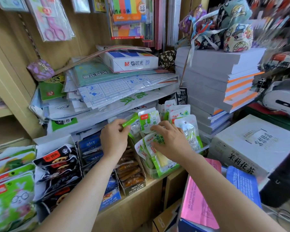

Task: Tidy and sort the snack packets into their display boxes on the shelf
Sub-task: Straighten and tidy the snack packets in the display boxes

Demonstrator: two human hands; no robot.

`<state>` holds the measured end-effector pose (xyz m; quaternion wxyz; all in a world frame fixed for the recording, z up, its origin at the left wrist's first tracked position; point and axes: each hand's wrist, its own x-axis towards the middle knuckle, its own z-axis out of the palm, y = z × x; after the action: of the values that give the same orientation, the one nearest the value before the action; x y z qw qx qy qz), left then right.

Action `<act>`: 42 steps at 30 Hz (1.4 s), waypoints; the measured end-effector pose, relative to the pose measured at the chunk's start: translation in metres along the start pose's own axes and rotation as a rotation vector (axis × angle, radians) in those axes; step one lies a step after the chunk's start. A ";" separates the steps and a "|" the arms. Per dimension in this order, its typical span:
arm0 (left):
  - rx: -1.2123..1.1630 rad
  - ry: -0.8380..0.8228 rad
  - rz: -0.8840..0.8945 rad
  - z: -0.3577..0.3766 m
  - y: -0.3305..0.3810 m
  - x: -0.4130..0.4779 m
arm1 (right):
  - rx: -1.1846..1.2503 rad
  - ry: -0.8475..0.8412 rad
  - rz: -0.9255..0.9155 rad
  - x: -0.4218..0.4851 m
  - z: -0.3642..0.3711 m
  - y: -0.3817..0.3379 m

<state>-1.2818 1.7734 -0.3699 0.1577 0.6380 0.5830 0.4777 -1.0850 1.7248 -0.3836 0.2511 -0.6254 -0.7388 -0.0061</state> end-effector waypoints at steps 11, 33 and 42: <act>-0.092 -0.316 0.061 0.020 0.002 0.031 | -0.017 -0.041 0.006 0.025 -0.012 -0.005; 0.082 -0.408 0.172 -0.002 0.021 0.033 | 0.035 0.044 -0.094 0.012 0.003 -0.001; 0.283 -0.397 0.200 -0.002 0.012 0.032 | -0.001 0.094 0.004 0.006 0.003 0.006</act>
<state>-1.2807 1.7984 -0.3464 0.1300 0.7894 0.5358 0.2700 -1.0811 1.7324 -0.3853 0.2852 -0.6260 -0.7249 -0.0352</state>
